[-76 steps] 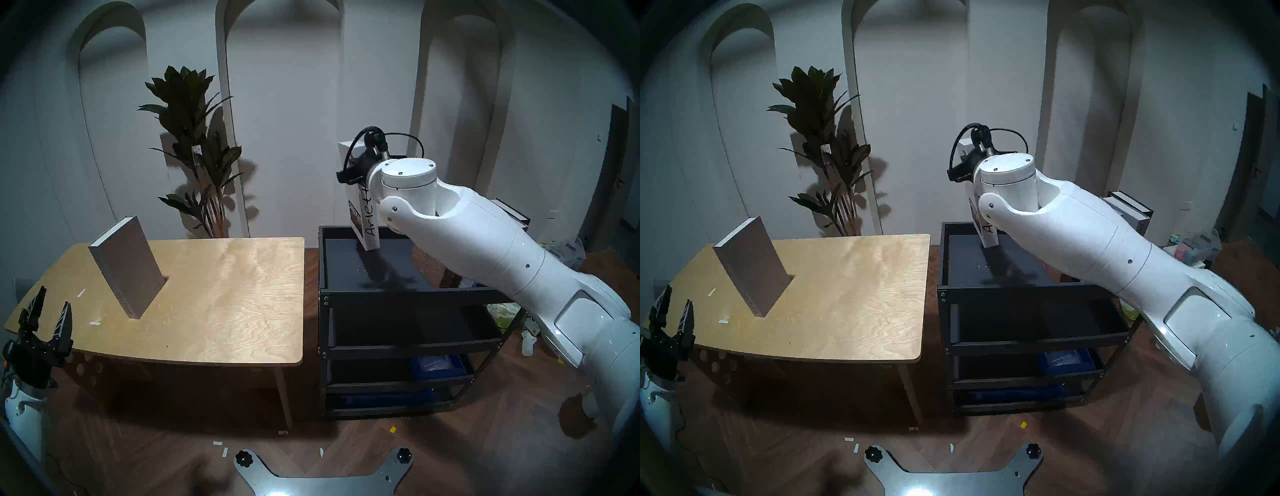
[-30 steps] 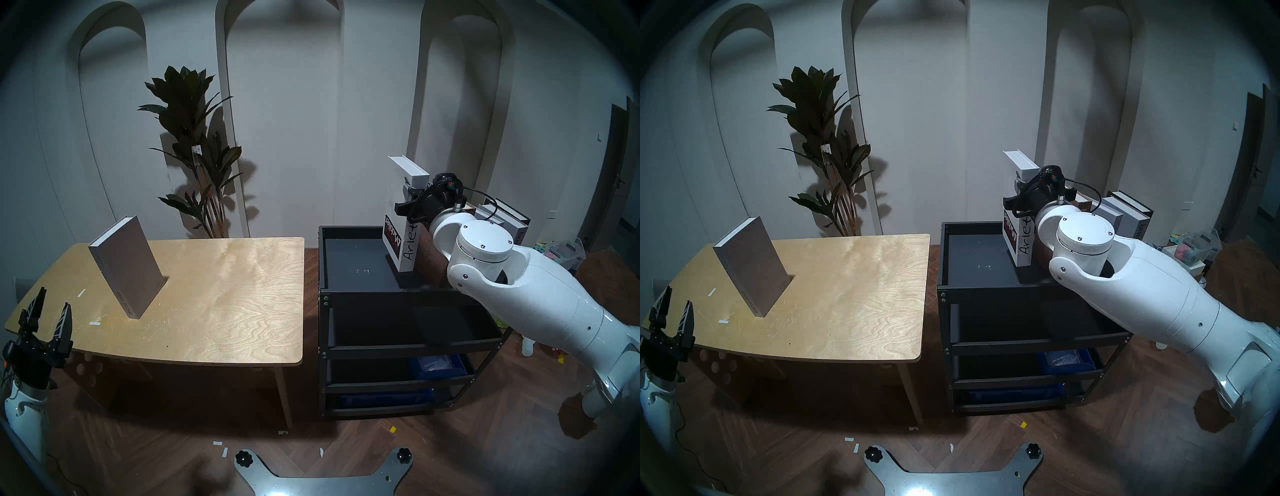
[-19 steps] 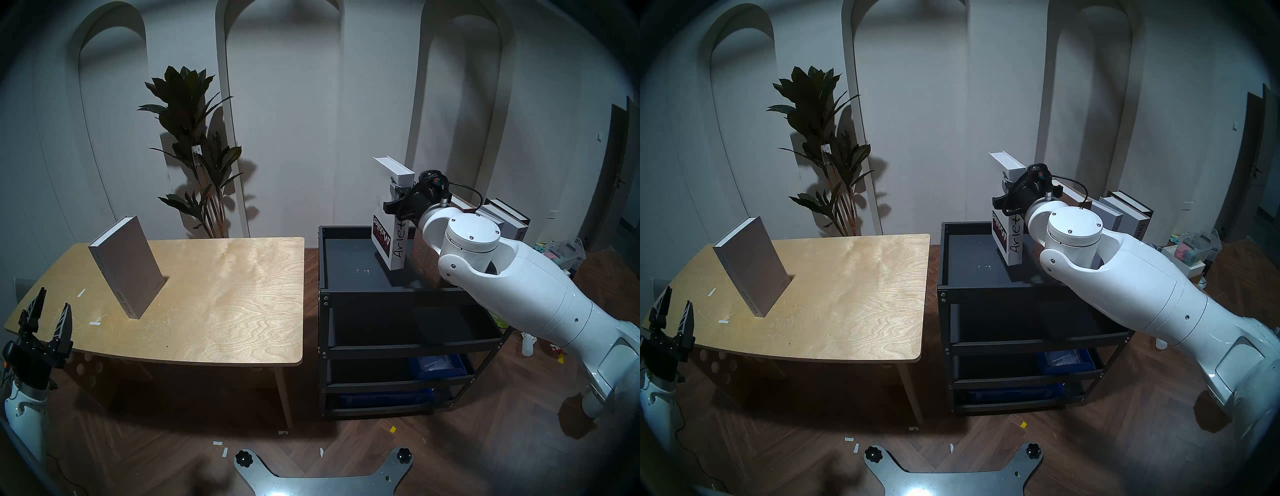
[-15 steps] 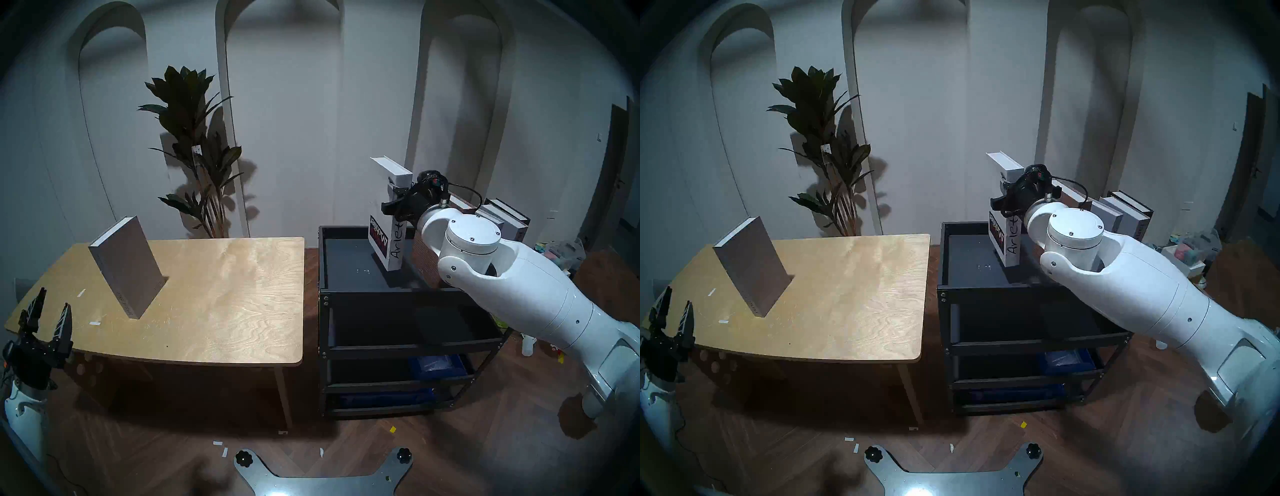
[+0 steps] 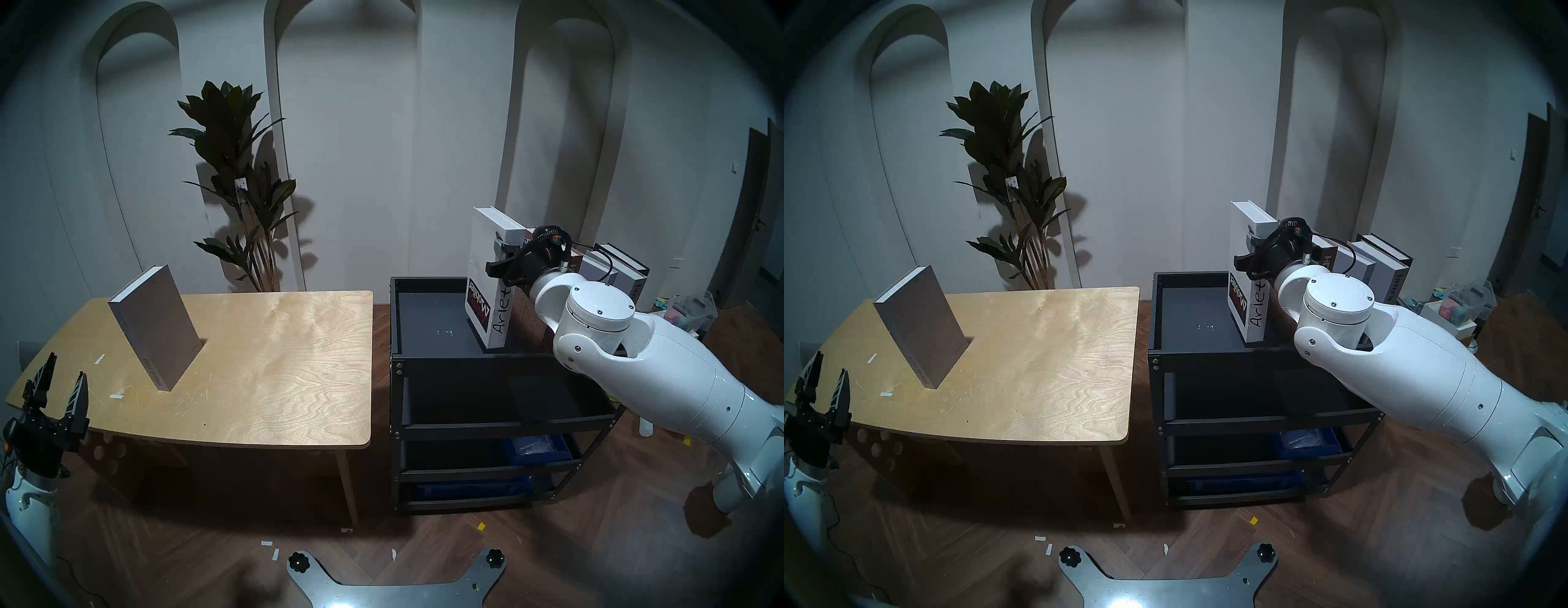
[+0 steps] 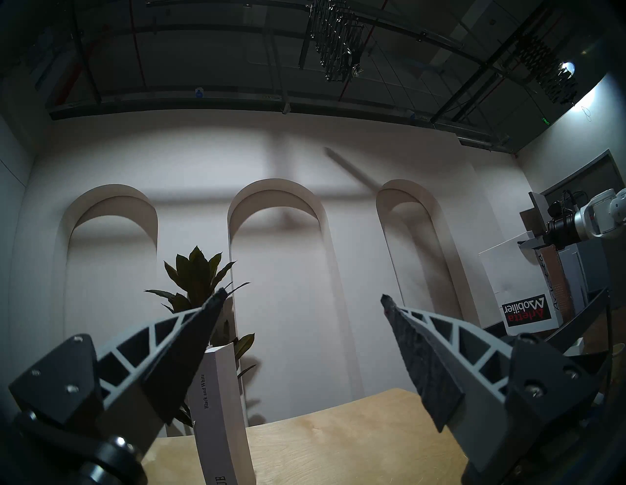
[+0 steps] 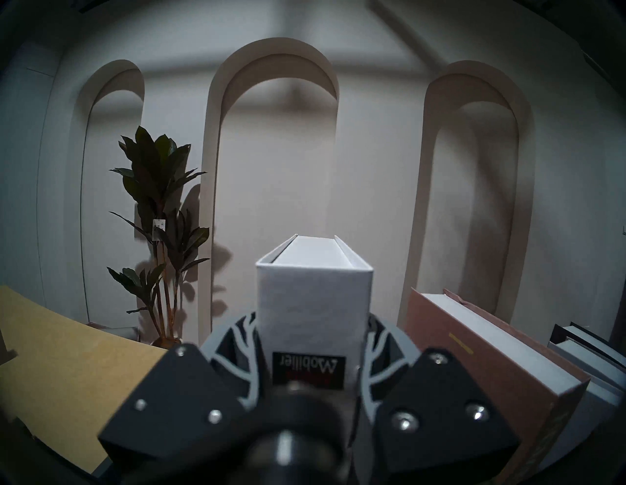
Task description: Move the books from the display table onto the shelf, standing them upright with spines facing out and tallest at one end
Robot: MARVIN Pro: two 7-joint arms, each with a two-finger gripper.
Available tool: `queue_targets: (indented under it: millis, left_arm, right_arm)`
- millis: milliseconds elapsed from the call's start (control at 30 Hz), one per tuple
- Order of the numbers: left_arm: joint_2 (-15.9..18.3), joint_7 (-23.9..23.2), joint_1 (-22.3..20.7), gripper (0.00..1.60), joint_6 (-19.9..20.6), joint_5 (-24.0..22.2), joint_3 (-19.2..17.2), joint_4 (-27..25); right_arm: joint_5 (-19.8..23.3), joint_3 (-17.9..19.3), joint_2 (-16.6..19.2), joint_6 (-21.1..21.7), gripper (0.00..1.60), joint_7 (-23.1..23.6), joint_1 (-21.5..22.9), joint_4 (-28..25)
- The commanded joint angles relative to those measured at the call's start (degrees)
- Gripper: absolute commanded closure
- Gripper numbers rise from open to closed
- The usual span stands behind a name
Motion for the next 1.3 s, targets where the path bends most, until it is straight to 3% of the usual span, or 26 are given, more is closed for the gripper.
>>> queue_targets:
  millis: [0, 600, 1267]
  left_arm:
    - [0.5, 0.1, -0.1, 0.00, 0.0, -0.1, -0.7, -0.6]
    - [0.5, 0.2, -0.1, 0.00, -0.1, 0.0, -0.7, -0.6]
    - [0.5, 0.2, 0.0, 0.00, -0.1, 0.0, -0.7, -0.6]
  right_arm:
    - [-1.2, 1.1, -1.5, -1.3, 1.60, 1.4, 2.7, 1.3]
    - [1.7, 1.9, 4.5, -4.9, 1.60, -1.2, -3.8, -4.6]
    - [1.1, 1.0, 4.9, -6.0, 1.60, -1.8, -4.8, -4.0]
